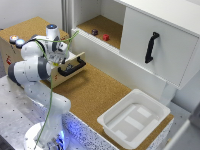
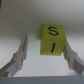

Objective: Place the yellow object on top of the drawer

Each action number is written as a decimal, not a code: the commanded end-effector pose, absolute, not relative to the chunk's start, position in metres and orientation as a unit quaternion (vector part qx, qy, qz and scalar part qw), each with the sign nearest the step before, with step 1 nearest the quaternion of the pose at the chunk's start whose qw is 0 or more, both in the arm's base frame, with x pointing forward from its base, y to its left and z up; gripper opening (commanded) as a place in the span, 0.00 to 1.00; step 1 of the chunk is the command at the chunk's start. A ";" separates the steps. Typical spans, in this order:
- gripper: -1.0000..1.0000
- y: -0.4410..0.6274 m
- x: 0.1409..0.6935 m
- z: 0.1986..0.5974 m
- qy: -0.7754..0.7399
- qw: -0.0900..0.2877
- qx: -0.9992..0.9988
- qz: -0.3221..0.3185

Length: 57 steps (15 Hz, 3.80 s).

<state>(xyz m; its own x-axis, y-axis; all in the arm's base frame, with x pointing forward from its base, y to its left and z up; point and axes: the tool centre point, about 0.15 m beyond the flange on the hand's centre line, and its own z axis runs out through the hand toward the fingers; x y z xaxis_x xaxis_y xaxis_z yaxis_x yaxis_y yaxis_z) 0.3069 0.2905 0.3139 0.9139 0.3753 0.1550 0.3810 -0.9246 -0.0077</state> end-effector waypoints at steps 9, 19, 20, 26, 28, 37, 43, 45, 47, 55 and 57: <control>0.00 0.328 0.287 0.423 -0.224 -0.009 -0.967 -0.119; 0.00 0.424 0.364 0.469 -0.396 -0.021 -0.906 -0.147; 0.00 0.435 0.368 0.466 -0.414 -0.023 -0.899 -0.140; 0.00 0.493 0.354 0.462 -0.576 -0.033 -0.809 -0.115; 0.00 0.499 0.349 0.454 -0.618 -0.031 -0.780 -0.097; 1.00 0.489 0.352 0.483 -0.637 -0.003 -0.766 -0.092; 1.00 0.489 0.352 0.483 -0.637 -0.003 -0.766 -0.092; 1.00 0.489 0.352 0.483 -0.637 -0.003 -0.766 -0.092; 1.00 0.489 0.352 0.483 -0.637 -0.003 -0.766 -0.092; 1.00 0.479 0.311 0.501 -0.681 0.017 -0.724 -0.103; 1.00 0.482 0.284 0.514 -0.691 0.018 -0.716 -0.094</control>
<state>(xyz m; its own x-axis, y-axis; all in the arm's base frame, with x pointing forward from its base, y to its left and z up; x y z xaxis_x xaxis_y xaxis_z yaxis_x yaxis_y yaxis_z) 0.3347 0.4849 0.4777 0.0929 0.9773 0.1902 0.9849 -0.1182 0.1265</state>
